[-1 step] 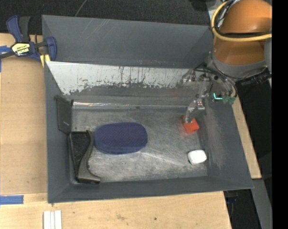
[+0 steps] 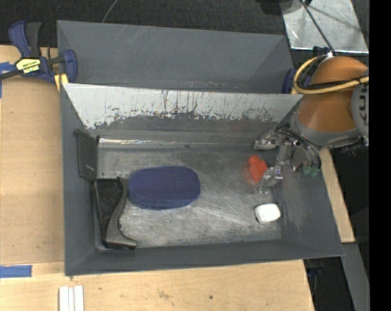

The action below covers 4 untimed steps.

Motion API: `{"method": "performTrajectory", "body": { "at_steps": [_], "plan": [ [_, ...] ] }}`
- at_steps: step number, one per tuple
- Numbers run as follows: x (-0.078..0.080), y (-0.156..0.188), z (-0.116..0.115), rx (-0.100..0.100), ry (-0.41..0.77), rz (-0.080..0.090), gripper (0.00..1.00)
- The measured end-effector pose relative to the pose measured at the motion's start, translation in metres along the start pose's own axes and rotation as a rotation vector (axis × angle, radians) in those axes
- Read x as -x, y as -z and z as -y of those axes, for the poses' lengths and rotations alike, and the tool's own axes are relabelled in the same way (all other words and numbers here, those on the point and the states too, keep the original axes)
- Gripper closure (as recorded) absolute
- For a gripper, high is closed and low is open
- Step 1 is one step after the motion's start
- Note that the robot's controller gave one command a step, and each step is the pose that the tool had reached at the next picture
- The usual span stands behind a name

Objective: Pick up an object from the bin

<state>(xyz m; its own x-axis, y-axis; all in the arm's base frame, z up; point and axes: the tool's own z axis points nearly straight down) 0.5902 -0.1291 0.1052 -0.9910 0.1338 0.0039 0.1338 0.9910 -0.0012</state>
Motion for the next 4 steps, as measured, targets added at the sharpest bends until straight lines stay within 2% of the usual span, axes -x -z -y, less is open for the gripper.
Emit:
{"method": "performTrajectory", "body": {
  "at_steps": [1, 2, 3, 4],
  "plan": [
    [0.005, -0.029, 0.014, 0.0, 0.274, 0.005, 0.0],
    [0.006, -0.028, 0.014, 0.0, 0.274, 0.009, 1.0],
    [-0.004, 0.092, 0.007, -0.002, 0.266, 0.017, 1.0],
    [0.0, 0.161, -0.001, -0.003, 0.515, 0.014, 1.0]
  ]
}}
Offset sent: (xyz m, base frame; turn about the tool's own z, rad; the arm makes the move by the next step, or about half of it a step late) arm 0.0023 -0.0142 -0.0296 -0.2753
